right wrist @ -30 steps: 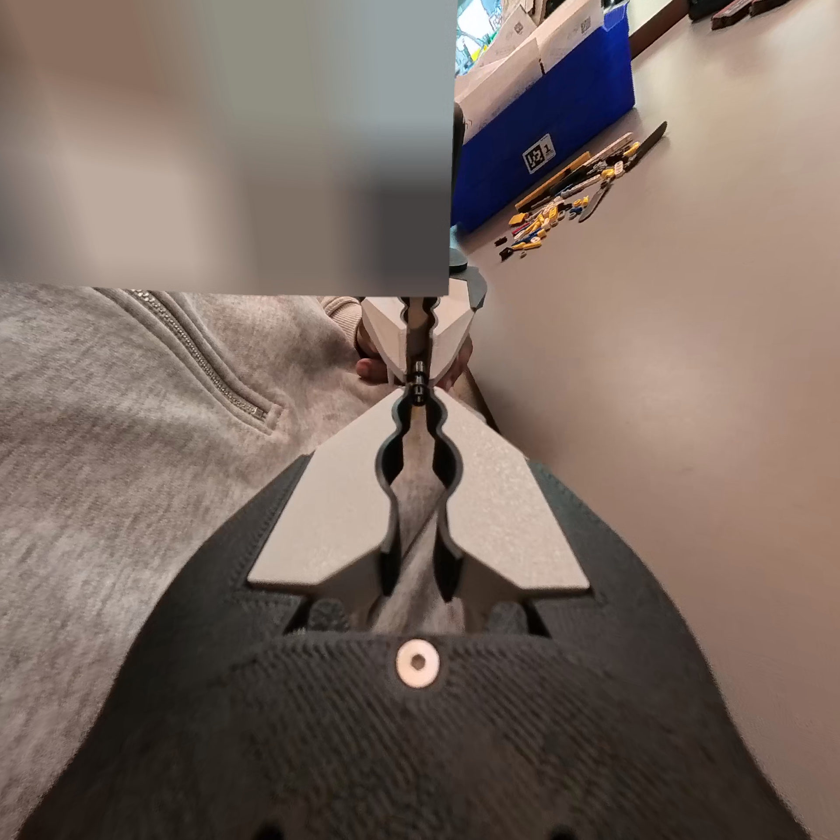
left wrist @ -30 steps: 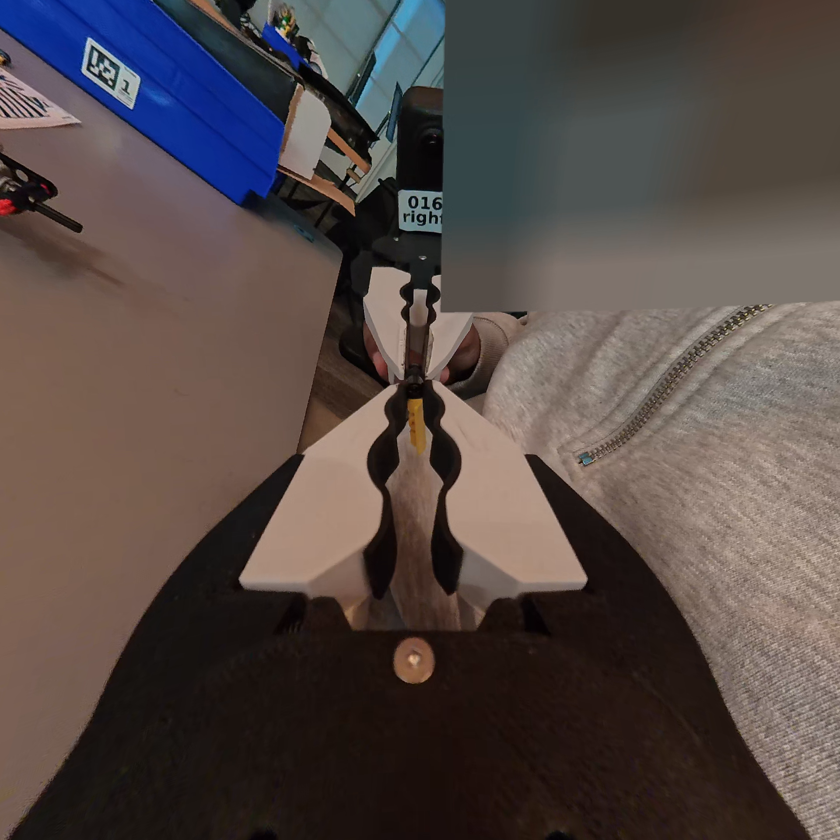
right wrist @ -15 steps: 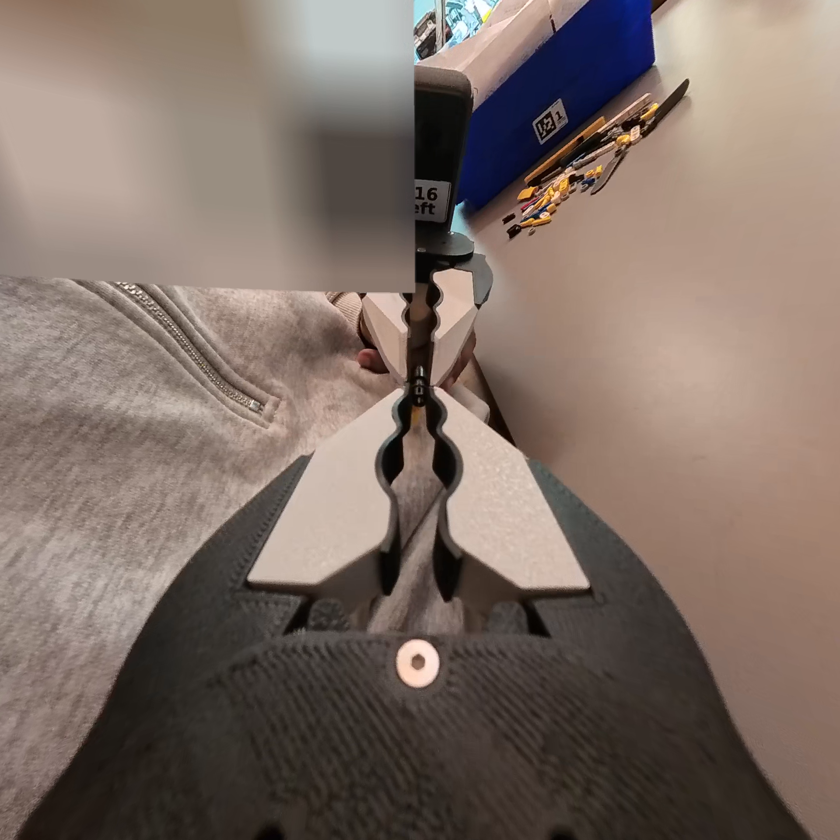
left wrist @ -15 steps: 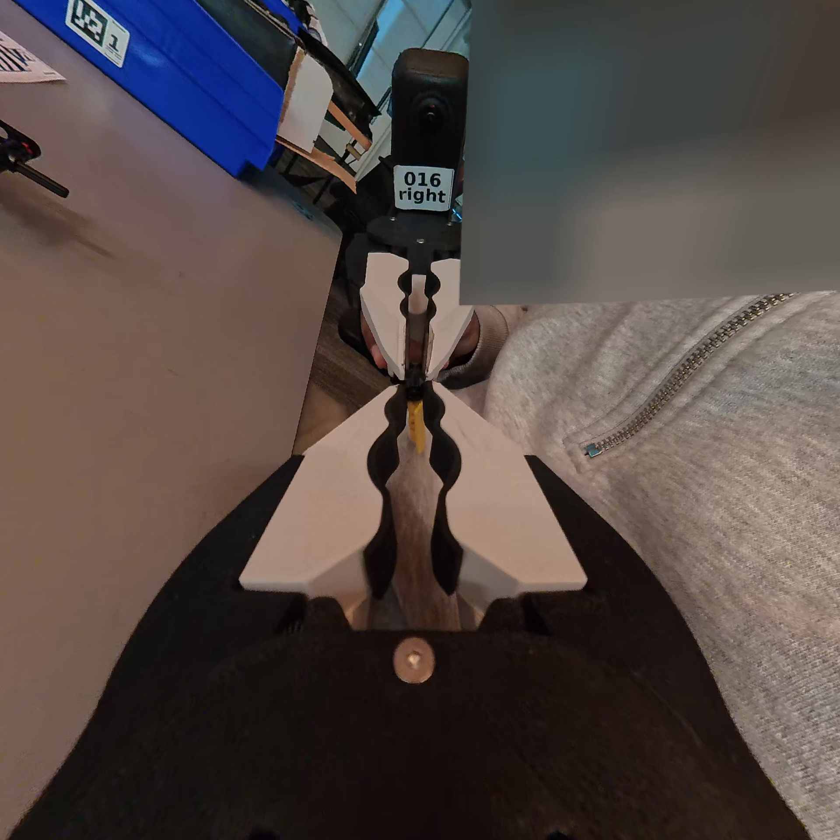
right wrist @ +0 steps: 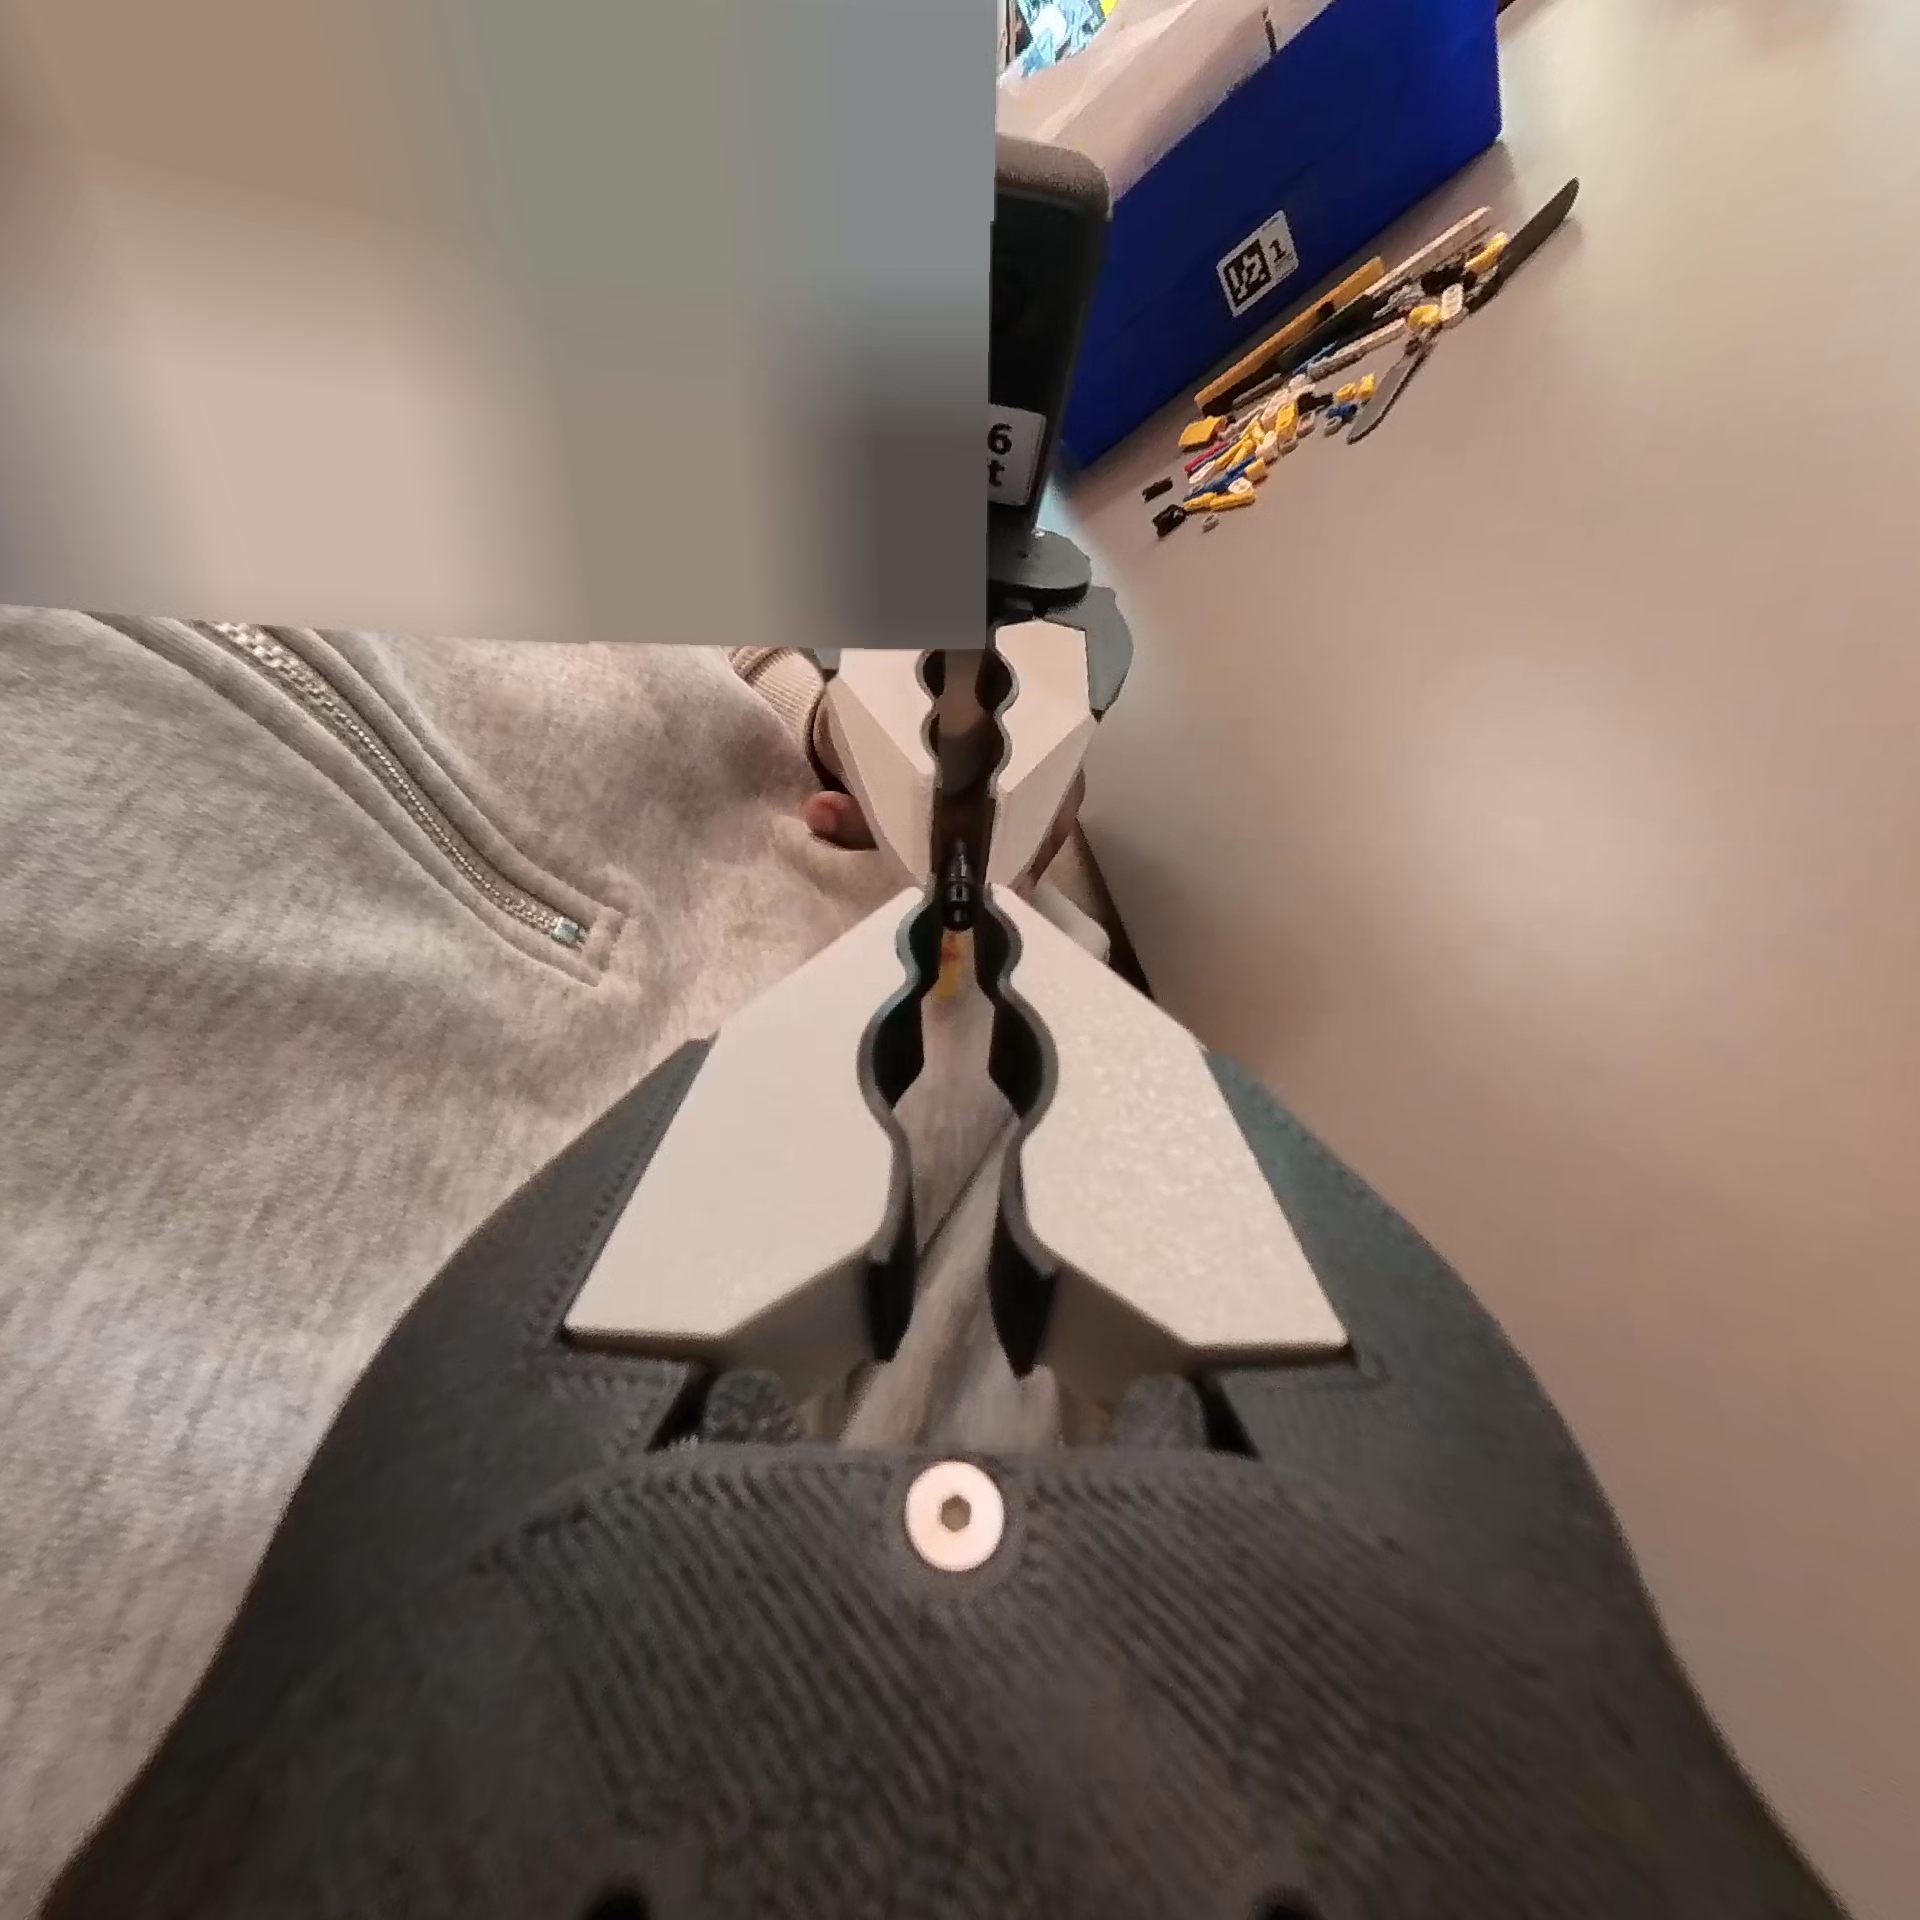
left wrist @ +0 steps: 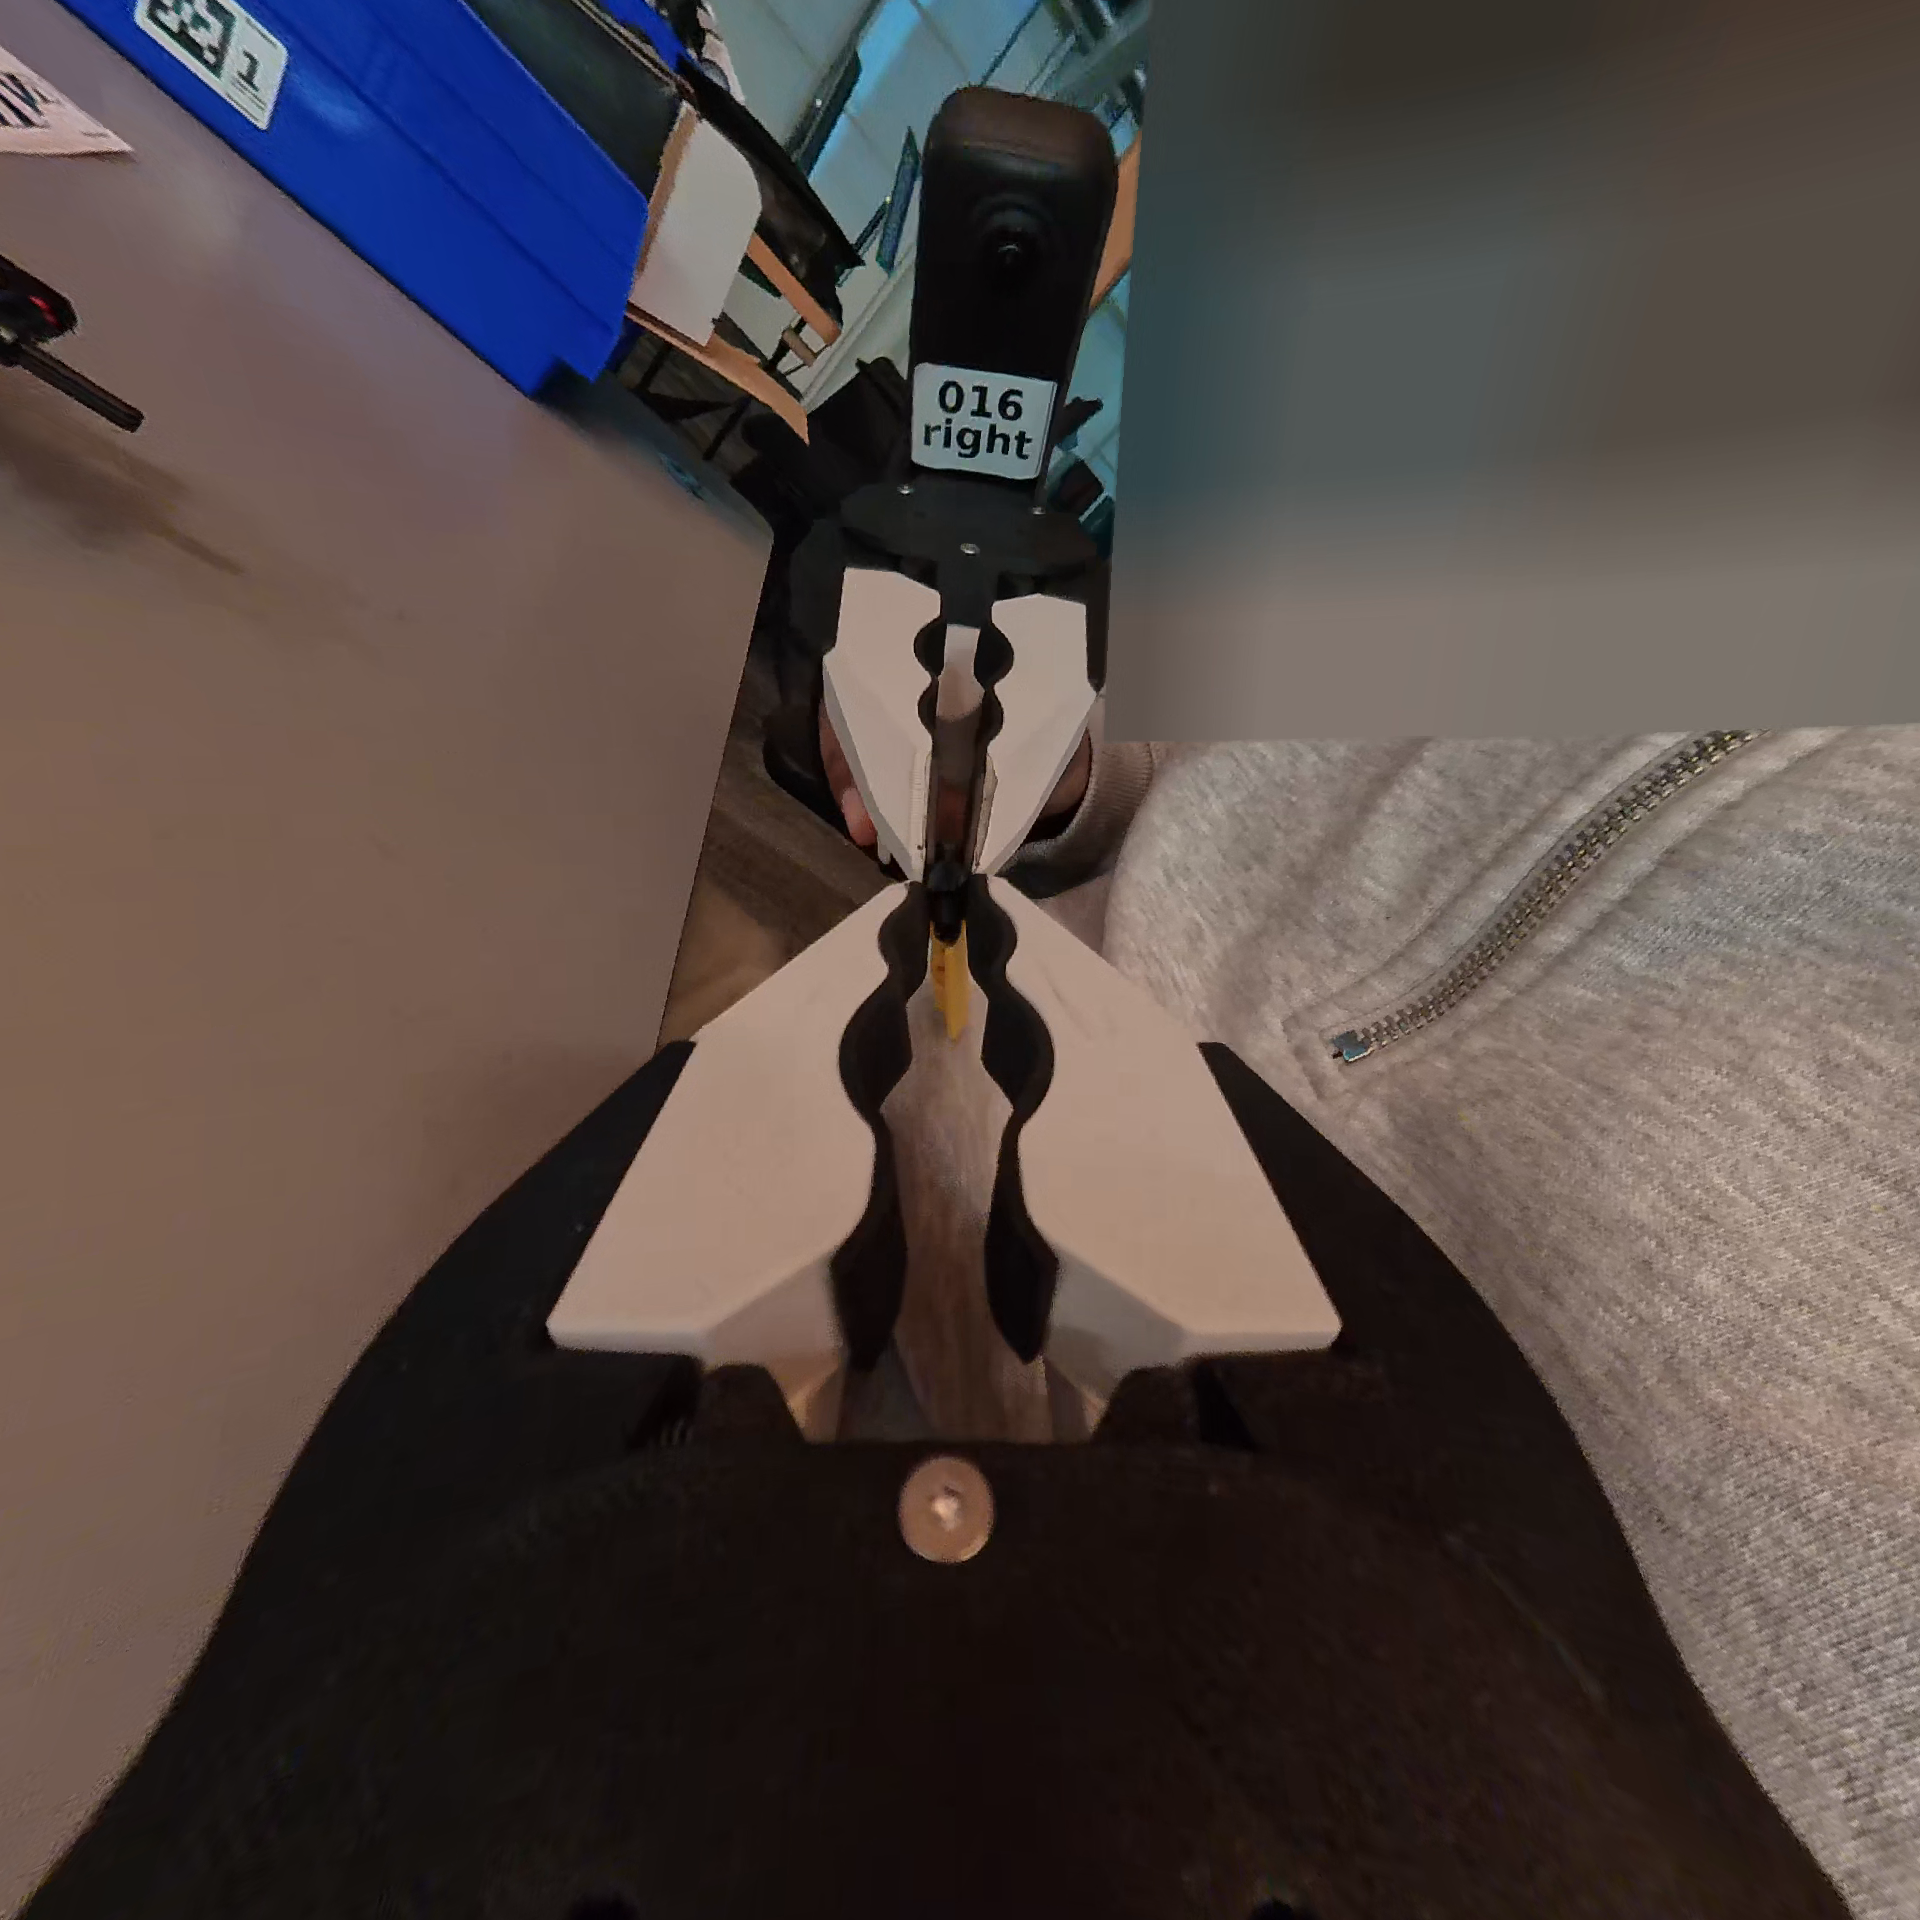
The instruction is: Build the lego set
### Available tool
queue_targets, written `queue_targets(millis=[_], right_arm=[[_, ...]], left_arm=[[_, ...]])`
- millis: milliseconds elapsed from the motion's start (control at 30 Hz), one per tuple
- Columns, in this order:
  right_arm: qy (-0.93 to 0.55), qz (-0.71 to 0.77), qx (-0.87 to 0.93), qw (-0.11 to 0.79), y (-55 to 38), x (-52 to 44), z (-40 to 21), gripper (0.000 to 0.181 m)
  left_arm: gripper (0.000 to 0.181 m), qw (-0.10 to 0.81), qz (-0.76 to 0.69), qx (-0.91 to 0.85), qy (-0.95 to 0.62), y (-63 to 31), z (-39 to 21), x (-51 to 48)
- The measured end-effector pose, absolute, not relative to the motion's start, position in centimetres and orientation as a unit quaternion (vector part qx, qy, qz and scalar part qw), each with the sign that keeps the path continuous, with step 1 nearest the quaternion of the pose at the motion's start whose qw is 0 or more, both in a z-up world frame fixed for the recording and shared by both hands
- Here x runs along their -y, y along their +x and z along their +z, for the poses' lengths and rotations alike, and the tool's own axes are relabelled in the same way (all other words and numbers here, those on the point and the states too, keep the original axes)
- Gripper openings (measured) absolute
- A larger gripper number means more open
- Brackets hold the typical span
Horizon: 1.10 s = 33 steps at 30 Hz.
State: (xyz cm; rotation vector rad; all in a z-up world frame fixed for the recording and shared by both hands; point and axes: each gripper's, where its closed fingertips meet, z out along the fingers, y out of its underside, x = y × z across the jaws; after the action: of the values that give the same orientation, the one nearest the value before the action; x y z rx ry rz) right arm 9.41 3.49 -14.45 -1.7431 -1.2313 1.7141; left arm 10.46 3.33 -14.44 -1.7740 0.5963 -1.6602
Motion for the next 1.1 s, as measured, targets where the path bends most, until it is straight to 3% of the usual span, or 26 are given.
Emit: queue_targets(millis=[200, 267, 400, 533, 900, 1100], right_arm=[[-0.619, 0.617, 0.430, 0.226, 9.4, -4.3, -14.1, 0.005], [-0.607, 0.622, 0.418, 0.262, 9.5, -5.3, -13.0, 0.005], [-0.586, 0.551, 0.455, 0.382, 10.0, -7.1, -11.8, 0.005], [-0.527, 0.384, 0.553, 0.518, 10.0, -8.0, -11.5, 0.005], [-0.379, 0.229, 0.657, 0.611, 9.3, -7.0, -11.4, 0.005], [-0.355, 0.215, 0.667, 0.620, 9.2, -6.8, -11.6, 0.005]], left_arm=[[0.005, 0.339, -0.619, -0.221, -0.673, 10.4, -14.0, -4.3], [0.036, 0.351, -0.621, -0.209, -0.669, 10.1, -13.5, -5.1], [0.051, 0.385, -0.607, -0.171, -0.674, 8.5, -13.2, -7.2], [0.030, 0.374, -0.636, -0.149, -0.658, 8.0, -12.6, -7.1], [0.017, 0.365, -0.667, -0.133, -0.636, 8.9, -11.6, -6.4], [0.013, 0.365, -0.664, -0.135, -0.638, 9.2, -11.7, -6.4]])
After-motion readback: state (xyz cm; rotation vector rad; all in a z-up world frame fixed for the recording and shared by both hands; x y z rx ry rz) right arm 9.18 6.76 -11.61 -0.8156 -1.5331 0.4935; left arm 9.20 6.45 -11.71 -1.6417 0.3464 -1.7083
